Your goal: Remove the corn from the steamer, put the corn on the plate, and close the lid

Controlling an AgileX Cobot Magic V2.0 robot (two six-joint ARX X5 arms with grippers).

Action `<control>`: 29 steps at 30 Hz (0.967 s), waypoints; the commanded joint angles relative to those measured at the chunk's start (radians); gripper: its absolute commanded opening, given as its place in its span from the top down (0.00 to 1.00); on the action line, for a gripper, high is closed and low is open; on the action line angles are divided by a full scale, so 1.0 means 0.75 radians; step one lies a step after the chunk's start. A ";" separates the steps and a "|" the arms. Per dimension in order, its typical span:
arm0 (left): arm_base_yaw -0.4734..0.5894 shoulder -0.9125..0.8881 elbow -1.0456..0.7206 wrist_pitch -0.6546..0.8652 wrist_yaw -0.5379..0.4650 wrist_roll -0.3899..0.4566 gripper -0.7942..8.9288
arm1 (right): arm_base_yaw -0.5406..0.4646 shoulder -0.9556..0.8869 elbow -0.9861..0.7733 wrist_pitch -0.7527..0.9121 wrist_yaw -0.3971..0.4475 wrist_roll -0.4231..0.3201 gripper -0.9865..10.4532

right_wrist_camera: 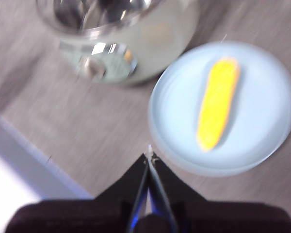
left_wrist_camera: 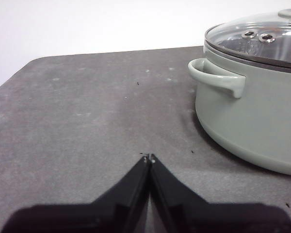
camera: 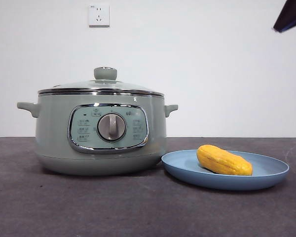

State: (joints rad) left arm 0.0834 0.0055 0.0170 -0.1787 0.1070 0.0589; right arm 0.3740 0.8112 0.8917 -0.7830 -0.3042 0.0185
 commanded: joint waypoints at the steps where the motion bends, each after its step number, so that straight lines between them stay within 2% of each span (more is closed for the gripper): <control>1: 0.005 -0.002 -0.018 0.004 -0.002 -0.010 0.92 | -0.067 -0.085 -0.012 0.133 0.028 -0.026 0.91; 6: 0.005 -0.002 -0.018 0.004 -0.001 -0.010 0.92 | -0.218 -0.275 -0.076 0.344 0.032 -0.021 0.91; 12: 0.005 -0.002 -0.018 0.004 -0.001 -0.010 0.92 | -0.389 -0.554 -0.404 0.675 0.032 -0.056 0.91; 17: 0.005 -0.002 -0.018 0.004 -0.001 -0.010 0.92 | -0.428 -0.756 -0.723 0.842 0.043 -0.056 0.91; 21: 0.005 -0.002 -0.018 0.004 -0.001 -0.010 0.92 | -0.428 -0.878 -0.920 0.863 0.111 -0.050 0.91; 29: 0.005 -0.002 -0.018 0.004 -0.001 -0.010 0.92 | -0.428 -1.007 -1.081 0.856 0.136 -0.045 0.91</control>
State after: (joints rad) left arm 0.0834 0.0055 0.0170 -0.1787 0.1070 0.0589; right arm 0.0536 0.0624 0.0925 -0.1520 -0.2058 -0.0189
